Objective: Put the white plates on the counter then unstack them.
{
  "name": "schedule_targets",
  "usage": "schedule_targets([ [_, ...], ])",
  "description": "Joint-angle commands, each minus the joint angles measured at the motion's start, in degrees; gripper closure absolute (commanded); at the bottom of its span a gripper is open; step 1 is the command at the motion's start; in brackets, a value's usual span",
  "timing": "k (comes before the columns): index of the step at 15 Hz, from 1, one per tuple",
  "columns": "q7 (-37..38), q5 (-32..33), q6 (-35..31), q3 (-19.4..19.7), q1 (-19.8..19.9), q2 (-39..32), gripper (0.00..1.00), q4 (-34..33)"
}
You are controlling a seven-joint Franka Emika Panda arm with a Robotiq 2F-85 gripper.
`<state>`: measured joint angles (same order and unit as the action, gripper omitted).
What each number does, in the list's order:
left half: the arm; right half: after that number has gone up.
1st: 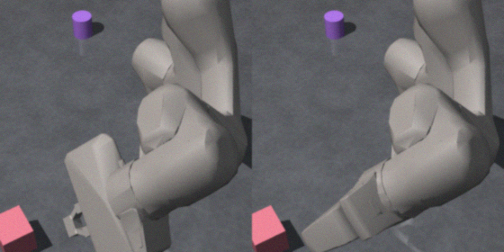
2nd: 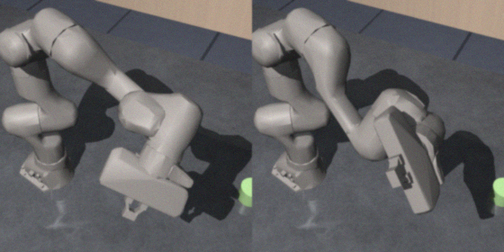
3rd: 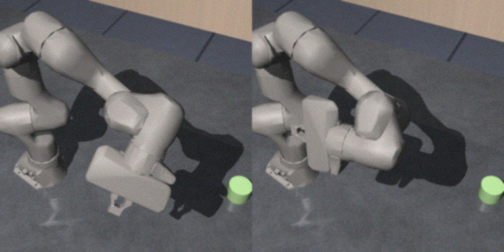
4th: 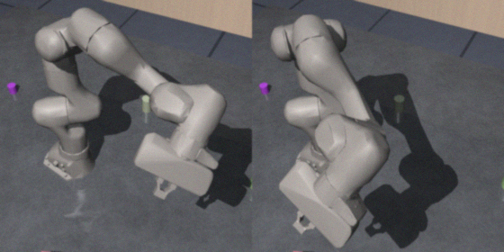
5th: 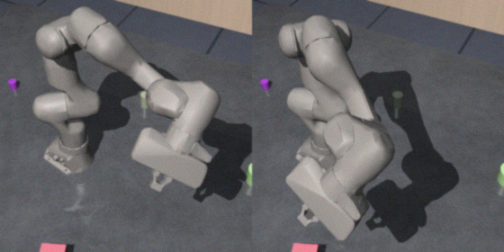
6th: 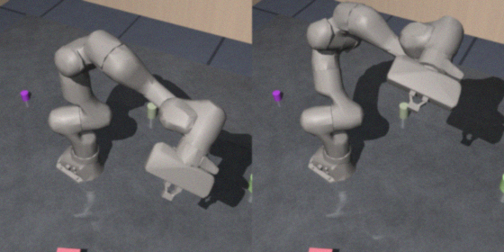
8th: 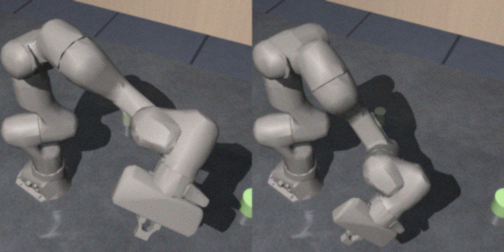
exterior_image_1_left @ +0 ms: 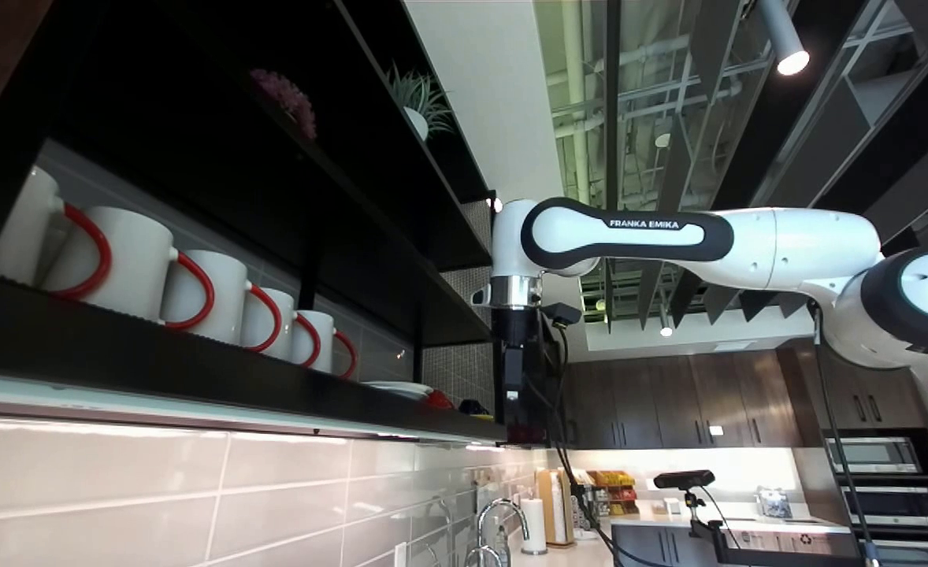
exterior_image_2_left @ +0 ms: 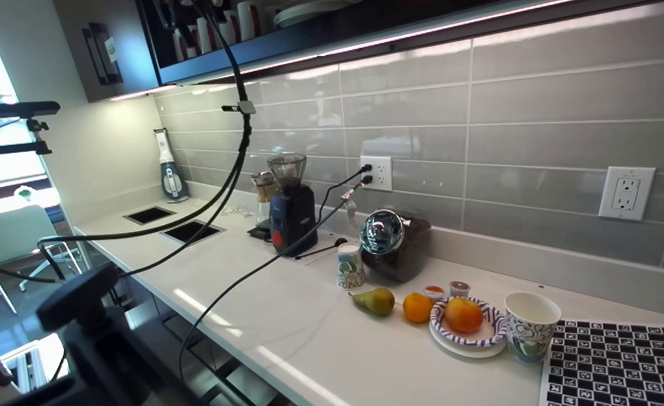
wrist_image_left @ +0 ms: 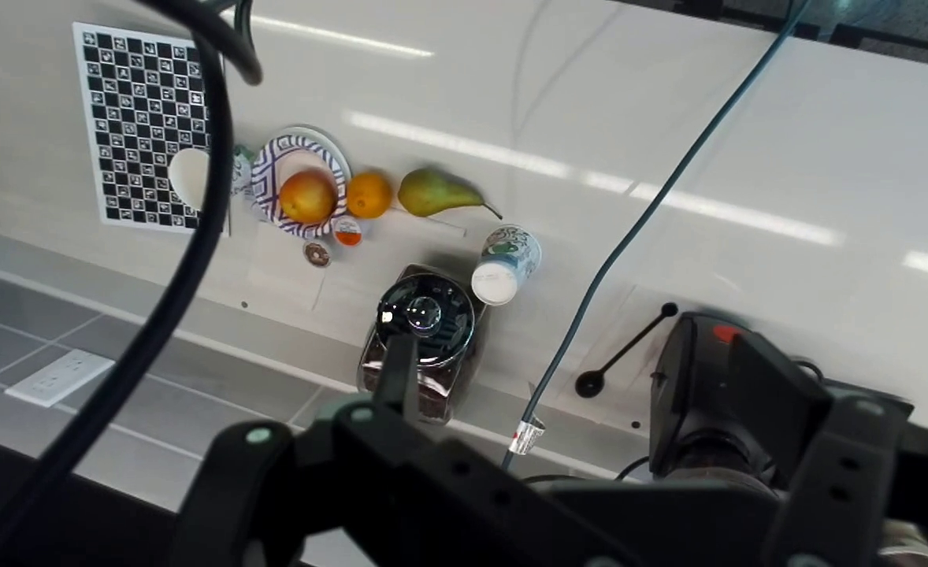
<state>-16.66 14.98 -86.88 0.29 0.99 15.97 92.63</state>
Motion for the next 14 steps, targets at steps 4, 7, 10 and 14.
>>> schedule_targets([
  [4, 4.6, 2.23, -7.38, 0.34, 0.26, 1.8, 0.0, -2.27],
  [7, 8.9, 0.41, -9.39, 1.76, 1.34, 3.11, 0.0, -5.2],
  [10, 15.13, 0.24, -11.99, 2.79, 2.74, 3.45, 0.0, -6.32],
  [14, 15.68, 0.75, -17.15, 3.34, 3.18, 3.69, 0.0, -5.09],
])
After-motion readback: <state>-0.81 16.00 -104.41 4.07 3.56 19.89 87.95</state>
